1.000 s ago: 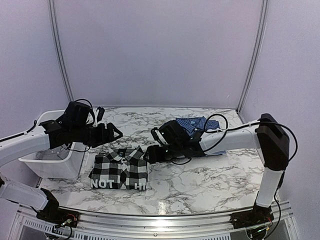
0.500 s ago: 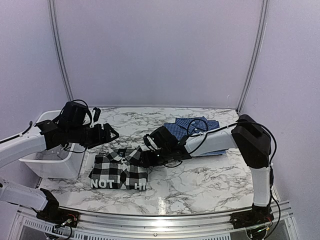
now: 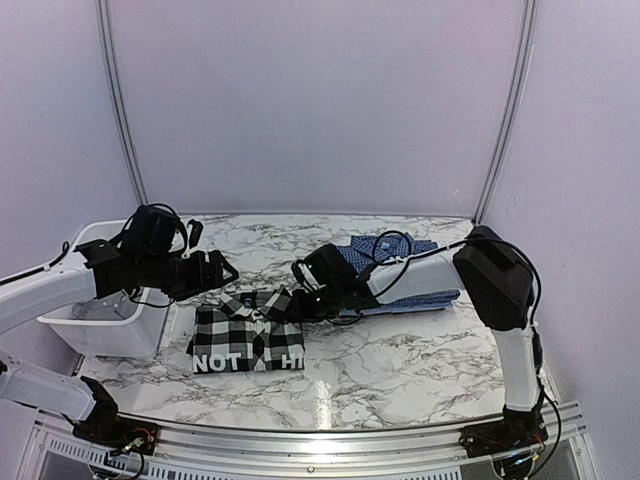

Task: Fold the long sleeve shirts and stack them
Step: Move the square-folded shirt to the center of the board, then pick up the square-folded shirt from the center of the board.

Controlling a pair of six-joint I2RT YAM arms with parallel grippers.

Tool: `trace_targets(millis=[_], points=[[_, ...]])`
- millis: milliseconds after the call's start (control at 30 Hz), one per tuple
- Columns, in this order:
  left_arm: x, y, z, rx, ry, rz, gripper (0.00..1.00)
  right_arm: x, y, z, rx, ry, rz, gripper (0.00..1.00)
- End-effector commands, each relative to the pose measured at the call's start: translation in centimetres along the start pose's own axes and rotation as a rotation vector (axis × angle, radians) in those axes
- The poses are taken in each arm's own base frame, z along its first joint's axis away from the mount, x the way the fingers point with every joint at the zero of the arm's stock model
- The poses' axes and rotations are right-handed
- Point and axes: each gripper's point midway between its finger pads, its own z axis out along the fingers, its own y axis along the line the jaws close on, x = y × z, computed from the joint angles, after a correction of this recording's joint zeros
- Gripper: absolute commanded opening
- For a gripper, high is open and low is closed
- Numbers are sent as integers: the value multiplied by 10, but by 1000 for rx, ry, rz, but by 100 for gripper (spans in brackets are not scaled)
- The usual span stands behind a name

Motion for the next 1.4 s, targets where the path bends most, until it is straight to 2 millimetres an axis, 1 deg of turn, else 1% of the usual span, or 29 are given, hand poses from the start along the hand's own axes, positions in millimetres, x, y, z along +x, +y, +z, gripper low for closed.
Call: trace_targets(millis=[0,100,200,300,400,533,700,867,1033,1100,1200,1367], points=[[12,14,9,-54,41,-32,90,-37,-38,-22,75,-65,-5,19],[21,33,14,-130,51,-51,90,-42,-45,-25,81,-67,-18,23],[36,56,20,-224,86,-71,90,-44,-42,-26,65,-62,-29,32],[51,72,25,-283,112,-77,90,-45,-38,-27,50,-59,-37,42],[64,84,28,-328,136,-80,90,-45,-33,-31,41,-57,-47,53],[78,92,33,-365,157,-91,90,-39,-23,-36,25,-45,-61,59],[86,94,44,-350,172,-112,88,-19,-20,-34,43,-8,-52,59],[85,92,57,-335,166,-118,85,-1,-26,-28,74,19,-27,57],[83,92,69,-328,159,-118,81,11,-36,-28,119,24,-10,57],[84,91,74,-315,157,-120,80,15,-38,-26,120,28,-2,57],[85,91,81,-305,161,-124,75,19,-34,-21,109,33,-1,56],[90,87,91,-297,176,-126,63,21,-22,-9,93,45,-13,49]])
